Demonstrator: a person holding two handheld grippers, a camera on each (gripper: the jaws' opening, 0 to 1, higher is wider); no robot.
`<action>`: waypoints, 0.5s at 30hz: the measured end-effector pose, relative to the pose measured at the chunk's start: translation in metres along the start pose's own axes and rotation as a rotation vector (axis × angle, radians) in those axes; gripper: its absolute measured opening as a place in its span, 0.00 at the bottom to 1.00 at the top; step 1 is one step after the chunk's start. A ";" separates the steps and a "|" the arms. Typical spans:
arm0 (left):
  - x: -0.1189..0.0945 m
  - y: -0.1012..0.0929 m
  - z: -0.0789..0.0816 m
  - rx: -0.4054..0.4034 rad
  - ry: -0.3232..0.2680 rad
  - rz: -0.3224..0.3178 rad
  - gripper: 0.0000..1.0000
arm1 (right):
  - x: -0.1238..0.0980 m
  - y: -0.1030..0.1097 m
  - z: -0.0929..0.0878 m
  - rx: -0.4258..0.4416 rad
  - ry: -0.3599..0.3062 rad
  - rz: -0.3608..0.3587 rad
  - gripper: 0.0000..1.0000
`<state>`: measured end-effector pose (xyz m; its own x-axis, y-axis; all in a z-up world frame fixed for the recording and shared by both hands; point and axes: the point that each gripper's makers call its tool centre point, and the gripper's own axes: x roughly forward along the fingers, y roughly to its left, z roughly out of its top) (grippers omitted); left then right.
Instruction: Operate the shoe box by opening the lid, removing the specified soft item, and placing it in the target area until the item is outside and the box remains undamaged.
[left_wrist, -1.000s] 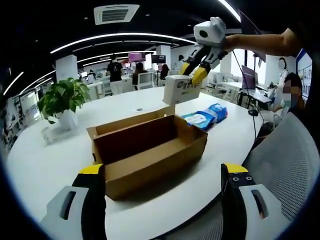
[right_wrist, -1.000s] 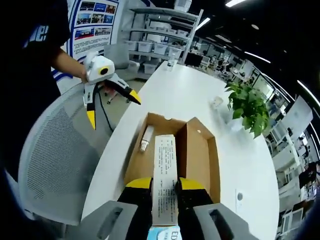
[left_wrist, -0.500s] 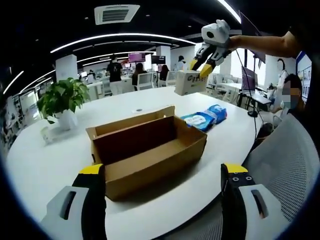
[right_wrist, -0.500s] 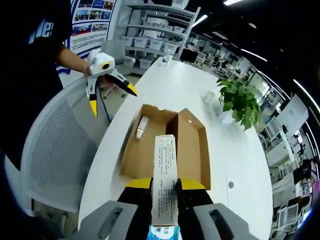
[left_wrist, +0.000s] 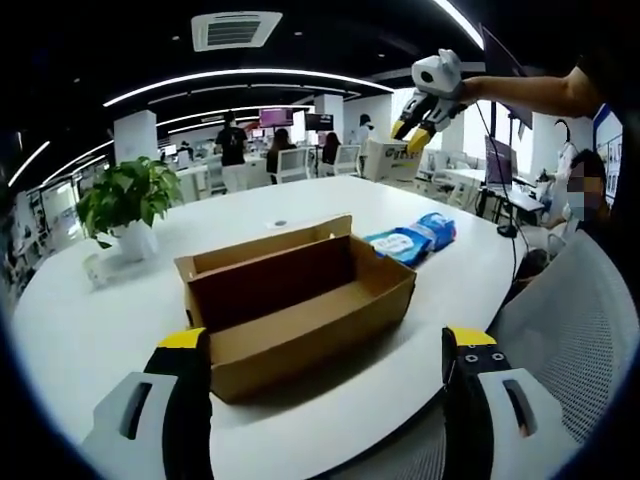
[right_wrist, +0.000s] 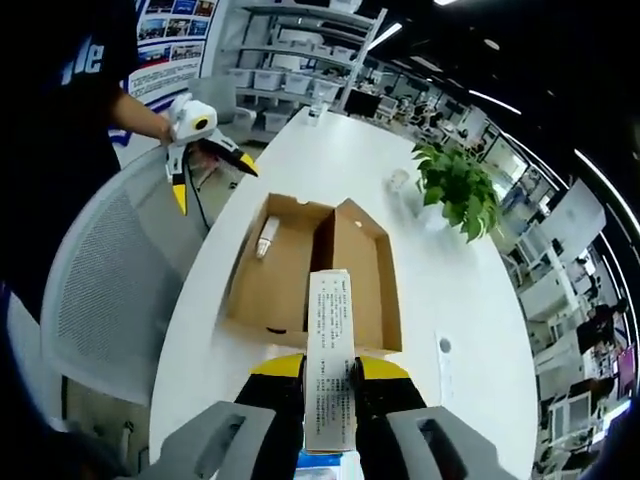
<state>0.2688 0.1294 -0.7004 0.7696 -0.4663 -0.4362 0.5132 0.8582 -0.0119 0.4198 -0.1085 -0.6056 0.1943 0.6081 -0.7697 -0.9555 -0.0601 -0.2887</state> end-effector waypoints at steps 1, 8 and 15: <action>0.000 0.000 0.000 -0.001 0.000 0.001 1.00 | -0.002 -0.002 -0.003 0.002 0.003 -0.003 0.15; 0.000 0.000 0.000 0.003 0.000 -0.002 1.00 | -0.012 -0.011 -0.025 0.018 0.025 -0.026 0.15; -0.001 0.000 0.006 -0.006 -0.026 -0.002 1.00 | -0.022 -0.022 -0.055 0.032 0.061 -0.054 0.15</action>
<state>0.2705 0.1285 -0.6950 0.7782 -0.4736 -0.4123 0.5125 0.8585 -0.0187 0.4491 -0.1643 -0.6138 0.2579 0.5601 -0.7873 -0.9498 -0.0024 -0.3129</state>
